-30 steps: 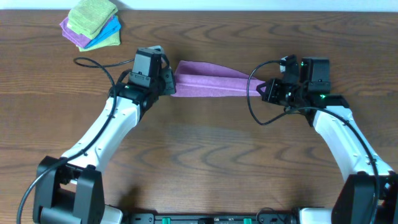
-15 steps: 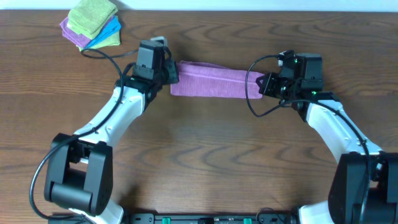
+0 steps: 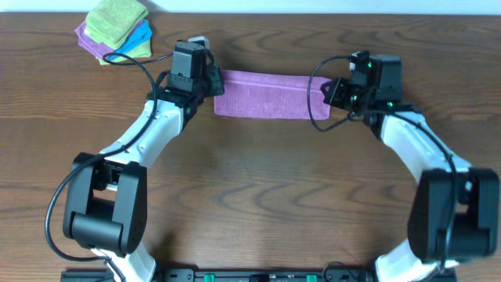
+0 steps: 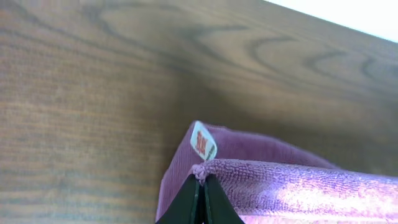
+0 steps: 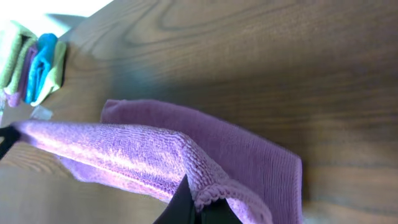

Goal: Fold the cloth

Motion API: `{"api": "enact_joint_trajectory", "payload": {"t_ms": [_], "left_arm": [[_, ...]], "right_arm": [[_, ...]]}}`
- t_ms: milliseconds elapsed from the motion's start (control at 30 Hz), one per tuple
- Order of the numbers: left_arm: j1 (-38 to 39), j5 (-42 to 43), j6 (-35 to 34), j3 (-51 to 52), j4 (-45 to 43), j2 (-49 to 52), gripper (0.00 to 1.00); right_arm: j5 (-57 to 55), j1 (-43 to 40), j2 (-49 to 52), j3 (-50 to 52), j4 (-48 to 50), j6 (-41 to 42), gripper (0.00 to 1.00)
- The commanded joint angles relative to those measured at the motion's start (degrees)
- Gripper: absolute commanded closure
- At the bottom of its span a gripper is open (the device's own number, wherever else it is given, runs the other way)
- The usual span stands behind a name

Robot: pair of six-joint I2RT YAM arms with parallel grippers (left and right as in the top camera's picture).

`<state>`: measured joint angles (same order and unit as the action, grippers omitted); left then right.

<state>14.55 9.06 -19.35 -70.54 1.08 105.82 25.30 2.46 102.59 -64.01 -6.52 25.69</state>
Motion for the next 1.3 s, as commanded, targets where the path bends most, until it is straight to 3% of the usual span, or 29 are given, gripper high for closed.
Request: {"api": "enact_joint_trajectory", "payload": {"t_ms": [0,533,1100,1267], "left_arm": [[-1.8,-0.5,1.1,-1.4,-1.6,1.9,0.94],[-2.6,1.5,0.9,-2.1,-5.8,4.1,0.94],[-2.6,2.5,2.3,-12.9,-5.2,4.1,0.95],[-2.6,2.4,5.0,-17.7,-1.2,4.1,0.94]], "right_arm": [[-0.9,0.2,2.0,-4.5,-0.7,0.5,0.98],[-4.0,0.0,3.8,-7.6,-4.4,-1.1,0.98],[-1.9,-0.1,3.8,-17.9,-1.4,-1.1,0.98],[-0.8,-0.2,3.8,-20.4,-2.1,-1.1,0.98]]}}
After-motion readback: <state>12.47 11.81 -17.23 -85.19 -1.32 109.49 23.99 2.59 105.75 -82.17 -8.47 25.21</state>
